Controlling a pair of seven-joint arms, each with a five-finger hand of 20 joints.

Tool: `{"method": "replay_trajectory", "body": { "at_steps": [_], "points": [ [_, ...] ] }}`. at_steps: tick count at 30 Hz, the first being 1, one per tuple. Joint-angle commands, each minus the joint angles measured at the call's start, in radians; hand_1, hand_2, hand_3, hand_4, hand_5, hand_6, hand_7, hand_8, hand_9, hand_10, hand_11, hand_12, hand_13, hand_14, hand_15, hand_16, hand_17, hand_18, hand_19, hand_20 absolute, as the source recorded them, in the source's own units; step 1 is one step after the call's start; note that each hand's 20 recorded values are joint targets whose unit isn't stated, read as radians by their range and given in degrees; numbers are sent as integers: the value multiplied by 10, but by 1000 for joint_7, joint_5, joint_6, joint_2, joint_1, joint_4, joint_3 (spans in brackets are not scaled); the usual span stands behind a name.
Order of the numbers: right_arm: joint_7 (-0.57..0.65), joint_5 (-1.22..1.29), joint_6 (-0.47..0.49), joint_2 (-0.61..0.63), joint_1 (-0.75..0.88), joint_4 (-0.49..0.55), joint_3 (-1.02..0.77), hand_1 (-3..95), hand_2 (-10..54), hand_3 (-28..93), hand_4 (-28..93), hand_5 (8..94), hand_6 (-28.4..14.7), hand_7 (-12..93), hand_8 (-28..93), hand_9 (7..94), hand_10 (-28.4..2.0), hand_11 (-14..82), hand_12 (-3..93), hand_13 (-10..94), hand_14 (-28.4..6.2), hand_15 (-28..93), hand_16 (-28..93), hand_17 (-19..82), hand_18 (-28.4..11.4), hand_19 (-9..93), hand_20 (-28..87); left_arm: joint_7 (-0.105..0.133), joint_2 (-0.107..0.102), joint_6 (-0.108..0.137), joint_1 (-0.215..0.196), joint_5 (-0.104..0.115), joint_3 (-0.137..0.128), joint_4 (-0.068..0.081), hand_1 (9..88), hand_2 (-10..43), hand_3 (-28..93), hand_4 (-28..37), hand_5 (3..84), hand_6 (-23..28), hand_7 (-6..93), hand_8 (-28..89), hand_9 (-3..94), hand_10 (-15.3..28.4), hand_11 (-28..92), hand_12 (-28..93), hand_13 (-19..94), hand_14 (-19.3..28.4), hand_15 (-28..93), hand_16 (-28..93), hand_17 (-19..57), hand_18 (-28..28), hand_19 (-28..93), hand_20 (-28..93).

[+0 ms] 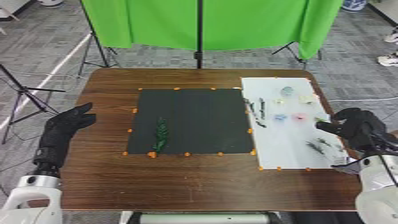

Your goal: Arrange flowers

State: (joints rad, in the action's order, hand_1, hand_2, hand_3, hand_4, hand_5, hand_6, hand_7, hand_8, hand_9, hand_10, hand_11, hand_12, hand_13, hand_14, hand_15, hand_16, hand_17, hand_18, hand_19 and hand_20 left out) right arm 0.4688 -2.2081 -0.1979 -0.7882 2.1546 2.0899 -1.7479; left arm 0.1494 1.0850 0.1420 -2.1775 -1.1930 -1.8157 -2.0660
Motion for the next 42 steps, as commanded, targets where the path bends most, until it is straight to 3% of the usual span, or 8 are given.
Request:
{"method": "replay_trajectory", "body": {
  "at_steps": [1, 20, 25, 27, 29, 31, 32, 42],
  "points": [
    [26, -9, 50, -19, 31, -54, 30, 233, -95, 613, -193, 596, -47, 181, -67, 769, -149, 312, 266, 877, -47, 693, 250, 652, -160, 932, 630, -10, 9, -10, -12, -7, 0, 1, 252, 152, 644, -283, 461, 69, 84, -52, 470, 160, 178, 115, 380, 193, 204, -21, 90, 125, 126, 162],
    [41, -98, 161, -11, 27, -102, 102, 236, -95, 609, -203, 596, -50, 176, -62, 769, -149, 319, 268, 875, -48, 693, 251, 648, -160, 932, 630, -19, 17, -9, -24, -10, -1, -6, 253, 151, 643, -282, 460, 69, 83, -52, 471, 161, 178, 115, 380, 194, 204, -20, 90, 125, 127, 161],
    [63, -101, 35, 5, -8, -140, 195, 303, -95, 612, -237, 615, -47, 215, -59, 769, -143, 365, 279, 872, -46, 692, 251, 646, -157, 932, 623, -23, 19, -13, -26, -12, -2, -7, 254, 150, 643, -283, 460, 69, 83, -52, 470, 160, 178, 115, 380, 193, 204, -20, 90, 125, 127, 161],
    [74, -83, -15, 11, -24, -153, 224, 413, -95, 619, -263, 656, -41, 365, -25, 797, -126, 463, 310, 900, -31, 672, 257, 666, -142, 932, 598, -26, 18, -13, -25, -12, -2, -7, 256, 147, 645, -282, 460, 68, 83, -52, 471, 160, 178, 115, 380, 194, 204, -20, 89, 125, 127, 161],
    [73, -54, -33, 11, -32, -161, 232, 517, -95, 508, -218, 669, -34, 407, 146, 813, -120, 492, 320, 916, -26, 659, 265, 684, -136, 932, 584, -28, 18, -15, -23, -14, 0, -7, 258, 145, 646, -282, 460, 68, 84, -52, 470, 160, 178, 115, 380, 194, 204, -20, 89, 125, 127, 161],
    [80, -8, -41, 13, -38, -164, 236, 783, -95, -105, 202, 687, -28, 441, 182, 837, -114, 501, 320, 932, -22, 655, 268, 703, -131, 932, 572, -27, 20, -16, -25, -14, -1, -8, 259, 144, 645, -281, 459, 67, 84, -52, 470, 160, 178, 116, 380, 193, 204, -20, 89, 125, 126, 161],
    [81, 6, -49, 13, -38, -165, 236, 839, -95, -222, 290, 694, -26, 449, 183, 847, -111, 501, 318, 936, -21, 659, 263, 710, -129, 932, 566, -27, 21, -16, -25, -14, -1, -8, 260, 144, 645, -281, 458, 67, 84, -52, 470, 160, 178, 116, 380, 193, 204, -20, 89, 124, 126, 161],
    [127, 148, -64, 51, -69, -72, 115, 915, -95, -280, 391, 735, -30, 456, 175, 888, -111, 491, 304, 937, -14, 691, 227, 749, -114, 932, 525, -27, 25, -8, -40, -4, -11, -18, 264, 140, 643, -276, 458, 67, 85, -52, 470, 160, 178, 116, 380, 193, 205, -20, 89, 124, 126, 161]
  ]
}}
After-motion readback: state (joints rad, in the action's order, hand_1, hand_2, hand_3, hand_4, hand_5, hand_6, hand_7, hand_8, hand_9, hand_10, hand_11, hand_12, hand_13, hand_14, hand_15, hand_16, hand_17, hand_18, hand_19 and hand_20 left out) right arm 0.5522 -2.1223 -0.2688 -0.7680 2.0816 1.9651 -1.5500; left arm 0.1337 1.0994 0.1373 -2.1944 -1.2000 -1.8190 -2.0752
